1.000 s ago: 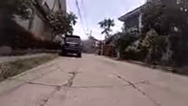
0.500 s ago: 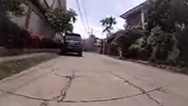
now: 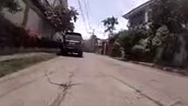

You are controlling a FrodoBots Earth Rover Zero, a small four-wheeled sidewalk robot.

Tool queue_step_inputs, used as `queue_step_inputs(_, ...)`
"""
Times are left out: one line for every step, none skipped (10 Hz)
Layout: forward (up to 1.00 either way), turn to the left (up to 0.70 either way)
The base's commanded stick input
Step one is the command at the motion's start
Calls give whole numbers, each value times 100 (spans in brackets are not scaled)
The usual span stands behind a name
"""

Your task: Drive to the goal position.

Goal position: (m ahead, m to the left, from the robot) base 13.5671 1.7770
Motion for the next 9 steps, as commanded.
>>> queue_step_inputs(100, -38)
queue_step_inputs(100, -34)
queue_step_inputs(100, -9)
queue_step_inputs(100, 0)
queue_step_inputs(100, 0)
queue_step_inputs(100, 0)
queue_step_inputs(100, 0)
queue_step_inputs(100, 0)
queue_step_inputs(100, 0)
